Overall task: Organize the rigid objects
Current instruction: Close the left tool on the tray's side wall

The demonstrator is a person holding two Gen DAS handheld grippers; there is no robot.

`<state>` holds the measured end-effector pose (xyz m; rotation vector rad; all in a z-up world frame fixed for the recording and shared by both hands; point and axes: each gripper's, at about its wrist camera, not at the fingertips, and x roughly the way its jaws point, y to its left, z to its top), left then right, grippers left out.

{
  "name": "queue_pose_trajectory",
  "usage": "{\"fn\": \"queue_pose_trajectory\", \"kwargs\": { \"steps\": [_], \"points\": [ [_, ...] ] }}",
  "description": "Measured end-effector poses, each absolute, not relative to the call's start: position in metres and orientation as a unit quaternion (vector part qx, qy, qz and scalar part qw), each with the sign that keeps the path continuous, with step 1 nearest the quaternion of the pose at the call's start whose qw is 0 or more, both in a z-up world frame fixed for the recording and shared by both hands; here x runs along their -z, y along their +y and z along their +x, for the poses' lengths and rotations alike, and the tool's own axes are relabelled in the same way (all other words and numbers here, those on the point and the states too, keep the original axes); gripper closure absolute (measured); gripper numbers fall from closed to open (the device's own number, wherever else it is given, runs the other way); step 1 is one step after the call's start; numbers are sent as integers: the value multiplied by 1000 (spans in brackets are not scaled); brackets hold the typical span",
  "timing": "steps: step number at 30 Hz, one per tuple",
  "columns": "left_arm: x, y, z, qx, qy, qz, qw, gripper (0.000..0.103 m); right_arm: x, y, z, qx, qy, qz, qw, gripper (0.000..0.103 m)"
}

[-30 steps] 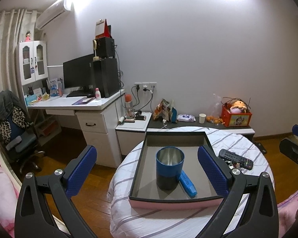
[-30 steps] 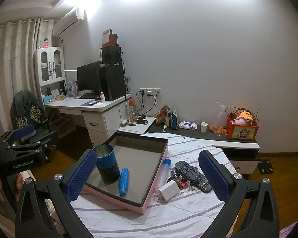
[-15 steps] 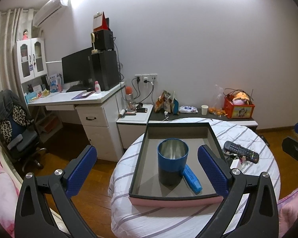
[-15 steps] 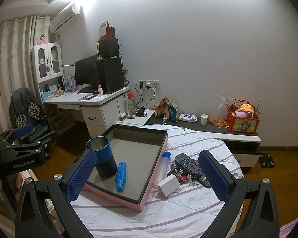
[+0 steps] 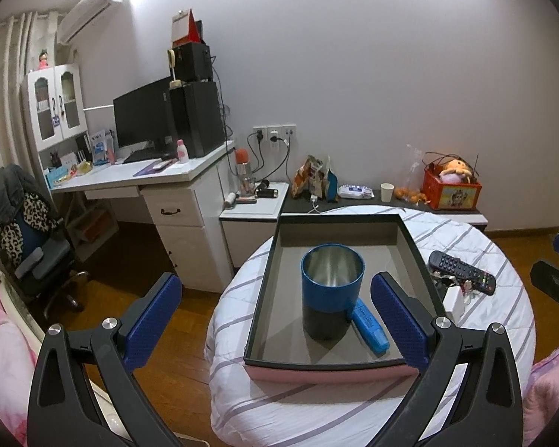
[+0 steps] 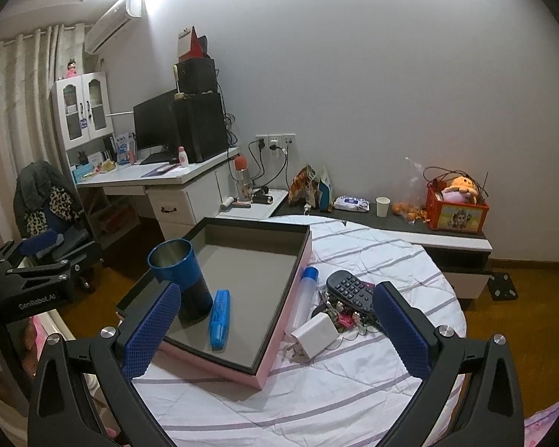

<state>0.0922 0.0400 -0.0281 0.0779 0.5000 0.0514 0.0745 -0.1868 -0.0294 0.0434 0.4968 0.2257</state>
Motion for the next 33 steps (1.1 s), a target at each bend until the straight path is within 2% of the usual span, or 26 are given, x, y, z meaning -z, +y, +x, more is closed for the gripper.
{"fn": "queue_pose_trajectory", "kwargs": {
  "steps": [12, 22, 23, 27, 29, 33],
  "points": [
    [62, 79, 117, -20, 302, 33, 953, 0, 53, -198, 85, -94, 275, 35, 956, 0],
    [111, 96, 165, 2, 388, 18, 922, 1, 79, -212, 104, -66, 313, 45, 946, 0],
    [117, 97, 171, 7, 397, 15, 918, 3, 81, -214, 105, -64, 315, 46, 946, 0],
    [136, 96, 188, 26, 432, 7, 902, 31, 91, -222, 114, -51, 329, 49, 942, 0],
    [144, 94, 196, 32, 447, 11, 894, 35, 95, -225, 119, -45, 337, 50, 939, 0],
    [150, 93, 203, 43, 466, 15, 884, 62, 99, -230, 124, -39, 343, 49, 937, 0]
  ]
}}
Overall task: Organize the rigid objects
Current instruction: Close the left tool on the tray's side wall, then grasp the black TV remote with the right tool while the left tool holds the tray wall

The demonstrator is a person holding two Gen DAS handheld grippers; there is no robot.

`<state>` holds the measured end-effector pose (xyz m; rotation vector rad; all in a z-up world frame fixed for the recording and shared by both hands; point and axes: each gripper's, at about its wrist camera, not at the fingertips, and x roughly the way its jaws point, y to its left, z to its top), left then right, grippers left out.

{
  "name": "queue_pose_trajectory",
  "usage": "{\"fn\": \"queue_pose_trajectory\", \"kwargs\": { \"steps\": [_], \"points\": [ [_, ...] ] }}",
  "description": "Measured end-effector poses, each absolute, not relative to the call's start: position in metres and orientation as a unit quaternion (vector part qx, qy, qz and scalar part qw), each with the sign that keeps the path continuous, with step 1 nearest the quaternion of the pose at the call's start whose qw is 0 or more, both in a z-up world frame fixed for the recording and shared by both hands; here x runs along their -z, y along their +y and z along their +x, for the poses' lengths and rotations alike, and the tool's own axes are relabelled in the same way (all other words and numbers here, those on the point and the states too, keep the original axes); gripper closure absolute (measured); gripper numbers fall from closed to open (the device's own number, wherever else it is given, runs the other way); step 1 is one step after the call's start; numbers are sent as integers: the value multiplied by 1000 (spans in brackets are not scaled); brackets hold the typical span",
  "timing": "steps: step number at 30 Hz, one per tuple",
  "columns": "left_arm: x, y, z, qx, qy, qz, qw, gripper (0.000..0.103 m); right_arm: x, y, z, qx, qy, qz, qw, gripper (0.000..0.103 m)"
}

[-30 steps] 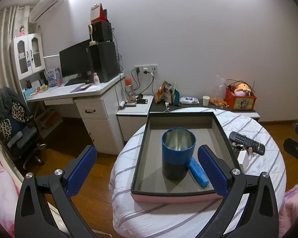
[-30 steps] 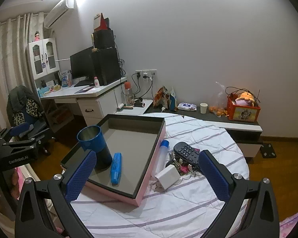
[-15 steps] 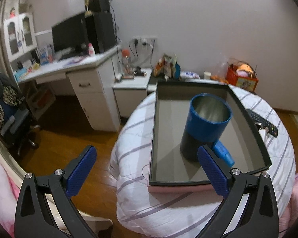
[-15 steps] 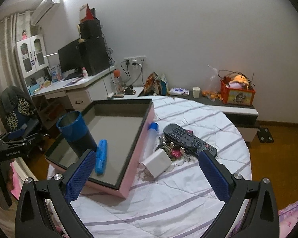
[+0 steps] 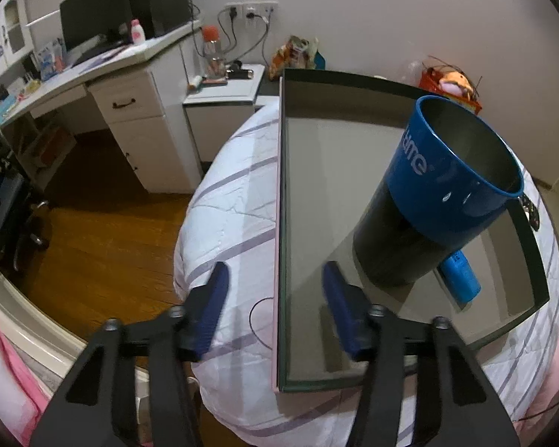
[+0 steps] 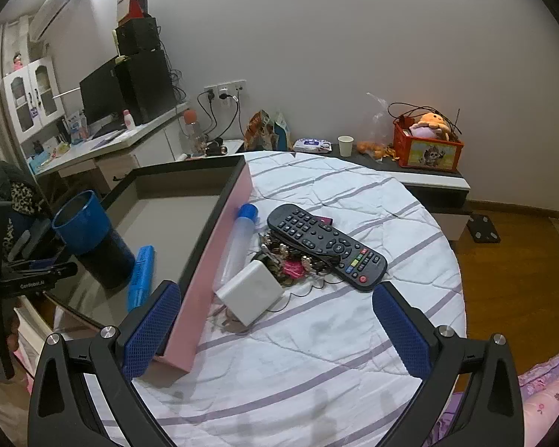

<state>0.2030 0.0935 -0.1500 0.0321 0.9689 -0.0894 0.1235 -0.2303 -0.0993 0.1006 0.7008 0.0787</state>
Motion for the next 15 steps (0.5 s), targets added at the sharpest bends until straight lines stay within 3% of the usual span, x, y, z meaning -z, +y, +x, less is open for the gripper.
{"fn": "queue_pose_trajectory", "kwargs": {
  "steps": [5, 10, 15],
  "points": [
    [145, 91, 205, 62, 475, 18, 878, 91, 102, -236, 131, -34, 348, 51, 936, 0],
    [143, 92, 208, 60, 476, 25, 877, 98, 107, -246, 135, -26, 355, 54, 933, 0],
    [143, 92, 208, 58, 472, 38, 879, 98, 115, -265, 140, -14, 362, 56, 930, 0]
  ]
}}
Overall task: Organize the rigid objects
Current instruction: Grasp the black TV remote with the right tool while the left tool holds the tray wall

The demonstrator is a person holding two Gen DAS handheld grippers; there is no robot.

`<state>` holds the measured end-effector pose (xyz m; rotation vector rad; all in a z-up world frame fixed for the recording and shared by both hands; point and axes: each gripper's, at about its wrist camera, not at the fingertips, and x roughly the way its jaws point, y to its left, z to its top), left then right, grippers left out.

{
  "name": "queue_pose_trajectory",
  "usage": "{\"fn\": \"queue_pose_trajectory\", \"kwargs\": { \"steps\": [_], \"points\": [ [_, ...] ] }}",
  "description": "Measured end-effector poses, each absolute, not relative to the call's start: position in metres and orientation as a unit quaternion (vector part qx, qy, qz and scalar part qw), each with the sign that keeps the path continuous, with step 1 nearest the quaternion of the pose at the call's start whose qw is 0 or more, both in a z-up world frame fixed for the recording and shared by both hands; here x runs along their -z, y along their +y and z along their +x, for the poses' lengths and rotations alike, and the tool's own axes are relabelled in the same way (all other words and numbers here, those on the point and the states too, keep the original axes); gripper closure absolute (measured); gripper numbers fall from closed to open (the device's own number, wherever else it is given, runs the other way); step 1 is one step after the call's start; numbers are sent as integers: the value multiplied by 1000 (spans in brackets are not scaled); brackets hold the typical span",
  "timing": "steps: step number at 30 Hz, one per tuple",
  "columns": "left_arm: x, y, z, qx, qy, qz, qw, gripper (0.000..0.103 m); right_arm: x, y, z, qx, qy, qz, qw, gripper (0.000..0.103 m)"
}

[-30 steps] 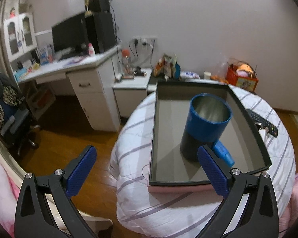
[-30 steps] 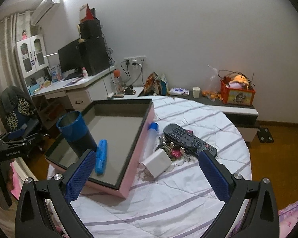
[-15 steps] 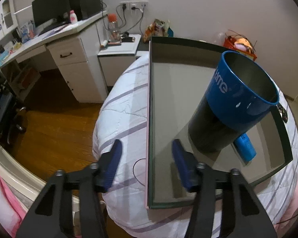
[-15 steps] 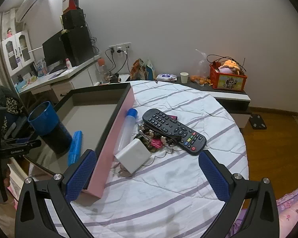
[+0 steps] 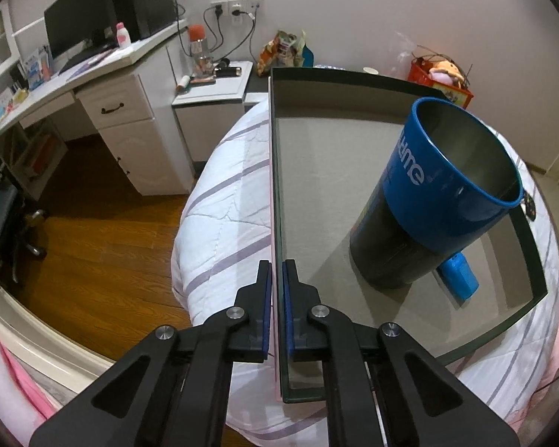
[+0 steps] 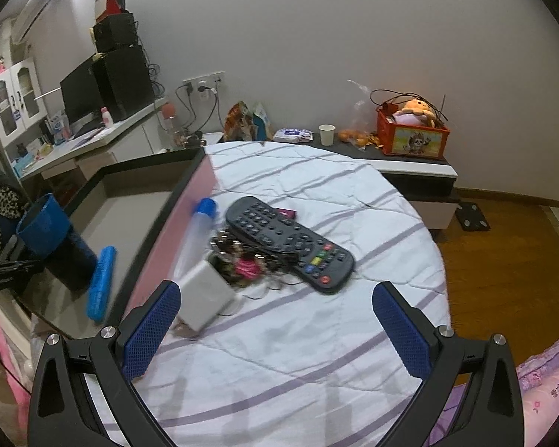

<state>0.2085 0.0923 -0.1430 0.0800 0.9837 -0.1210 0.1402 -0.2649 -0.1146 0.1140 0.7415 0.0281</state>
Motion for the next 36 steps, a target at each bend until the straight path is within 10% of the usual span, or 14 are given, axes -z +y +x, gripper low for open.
{"fn": "queue_pose_trajectory", "kwargs": {
  "steps": [18, 23, 36],
  "points": [
    [144, 89, 207, 50, 467, 56, 881, 98, 155, -291, 200, -56, 407, -53, 910, 2],
    [143, 87, 207, 47, 467, 58, 881, 98, 171, -287, 216, -77, 431, -85, 895, 29],
    [147, 87, 207, 41, 469, 53, 881, 98, 166, -279, 206, -68, 457, -59, 885, 48]
  ]
}}
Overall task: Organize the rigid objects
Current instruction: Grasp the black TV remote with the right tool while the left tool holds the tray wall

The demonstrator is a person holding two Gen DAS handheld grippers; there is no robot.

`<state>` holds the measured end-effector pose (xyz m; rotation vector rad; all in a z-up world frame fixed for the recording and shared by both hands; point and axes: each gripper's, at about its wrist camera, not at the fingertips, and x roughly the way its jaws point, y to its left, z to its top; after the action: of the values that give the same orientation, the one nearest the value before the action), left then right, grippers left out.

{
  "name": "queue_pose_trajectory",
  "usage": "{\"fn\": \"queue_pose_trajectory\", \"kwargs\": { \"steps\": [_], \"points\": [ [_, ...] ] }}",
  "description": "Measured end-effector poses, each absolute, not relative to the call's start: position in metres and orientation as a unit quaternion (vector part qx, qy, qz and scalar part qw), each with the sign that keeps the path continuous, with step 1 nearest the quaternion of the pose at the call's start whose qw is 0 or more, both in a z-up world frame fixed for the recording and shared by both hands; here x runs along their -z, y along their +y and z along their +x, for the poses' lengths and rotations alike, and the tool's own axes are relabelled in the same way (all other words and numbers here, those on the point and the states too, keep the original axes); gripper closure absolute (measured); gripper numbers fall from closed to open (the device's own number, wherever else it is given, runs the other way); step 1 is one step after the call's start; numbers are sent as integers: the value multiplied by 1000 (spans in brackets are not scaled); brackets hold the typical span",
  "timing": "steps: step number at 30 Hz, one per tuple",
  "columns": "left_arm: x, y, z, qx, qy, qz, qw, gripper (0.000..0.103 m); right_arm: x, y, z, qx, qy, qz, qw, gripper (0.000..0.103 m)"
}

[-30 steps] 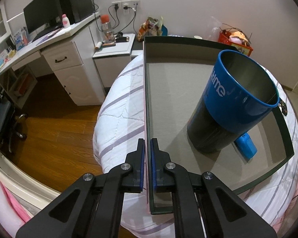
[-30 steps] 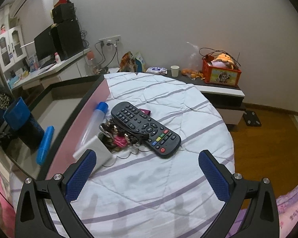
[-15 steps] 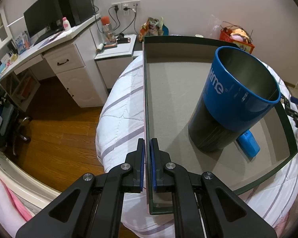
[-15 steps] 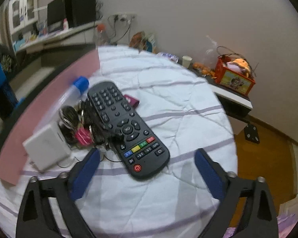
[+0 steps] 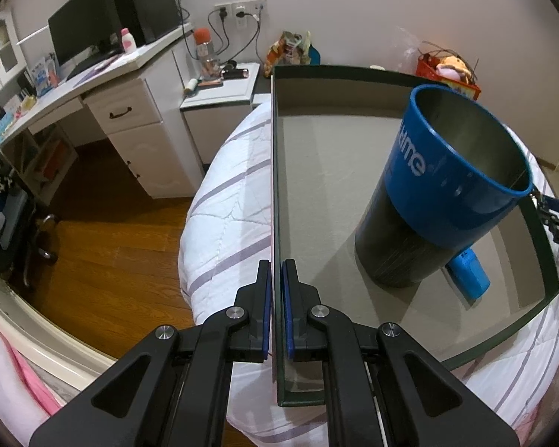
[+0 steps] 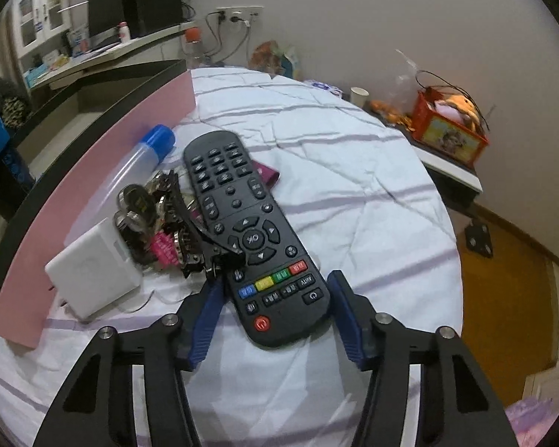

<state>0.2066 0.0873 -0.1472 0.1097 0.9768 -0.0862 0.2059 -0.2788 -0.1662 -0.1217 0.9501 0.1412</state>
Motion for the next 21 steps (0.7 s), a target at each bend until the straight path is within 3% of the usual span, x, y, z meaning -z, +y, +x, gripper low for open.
{"fn": "queue_pose_trajectory", "kwargs": {
  "steps": [8, 13, 15, 16, 17, 21],
  "points": [
    [147, 85, 206, 42, 469, 56, 880, 98, 162, -262, 161, -54, 483, -35, 873, 56],
    [146, 85, 206, 43, 469, 58, 880, 98, 157, -253, 144, -55, 486, -37, 871, 55],
    [146, 85, 205, 45, 469, 58, 880, 98, 158, -256, 148, -39, 482, -39, 875, 42],
    [146, 85, 206, 46, 469, 59, 880, 98, 159, -257, 151, -23, 479, -42, 877, 29],
    [146, 85, 206, 46, 470, 59, 880, 98, 160, -257, 155, -19, 474, -42, 880, 25],
    [147, 86, 206, 47, 469, 59, 880, 98, 162, -256, 175, -22, 466, -42, 884, 25]
  ]
}}
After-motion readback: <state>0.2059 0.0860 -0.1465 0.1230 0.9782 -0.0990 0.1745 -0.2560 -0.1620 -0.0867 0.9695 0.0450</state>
